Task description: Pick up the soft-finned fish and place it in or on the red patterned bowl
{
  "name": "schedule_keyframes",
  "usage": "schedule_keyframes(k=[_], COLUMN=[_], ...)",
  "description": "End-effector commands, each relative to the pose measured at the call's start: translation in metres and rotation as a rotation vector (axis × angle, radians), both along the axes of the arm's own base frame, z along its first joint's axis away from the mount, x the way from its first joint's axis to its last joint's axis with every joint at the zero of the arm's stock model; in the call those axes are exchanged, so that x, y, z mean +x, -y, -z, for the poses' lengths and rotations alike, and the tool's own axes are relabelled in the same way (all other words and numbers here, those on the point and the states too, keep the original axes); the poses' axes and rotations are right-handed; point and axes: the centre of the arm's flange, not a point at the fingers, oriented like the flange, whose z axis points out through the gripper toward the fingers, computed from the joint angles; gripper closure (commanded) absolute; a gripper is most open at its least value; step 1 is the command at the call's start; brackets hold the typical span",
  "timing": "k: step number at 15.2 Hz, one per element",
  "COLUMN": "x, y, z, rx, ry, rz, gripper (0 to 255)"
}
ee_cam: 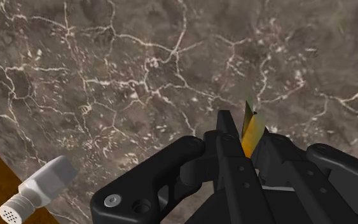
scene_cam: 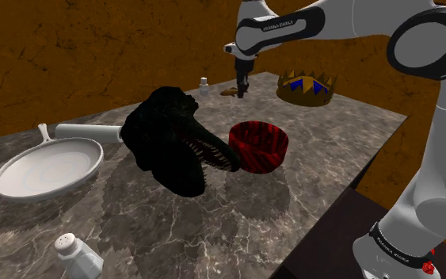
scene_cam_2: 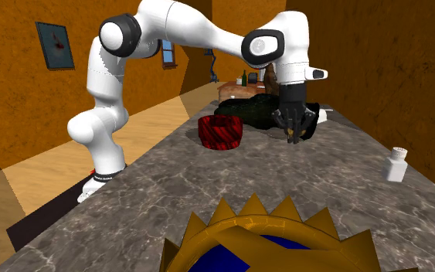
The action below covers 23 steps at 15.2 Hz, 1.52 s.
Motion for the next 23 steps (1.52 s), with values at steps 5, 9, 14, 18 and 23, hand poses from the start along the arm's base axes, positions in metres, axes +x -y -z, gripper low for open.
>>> schedule_keyframes(k=[5, 9, 14, 18, 23], x=[0.000, 0.000, 0.000, -0.034, -0.092], y=[0.001, 0.001, 0.001, -0.018, -0.050], z=[-0.033, -0.054, -0.080, -0.080, -0.079], rx=[0.000, 0.000, 0.000, 0.000, 0.000], ry=[0.000, 0.000, 0.000, 0.000, 0.000], rz=[0.000, 0.000, 0.000, 0.000, 0.000], gripper=[255, 255, 255, 255, 255])
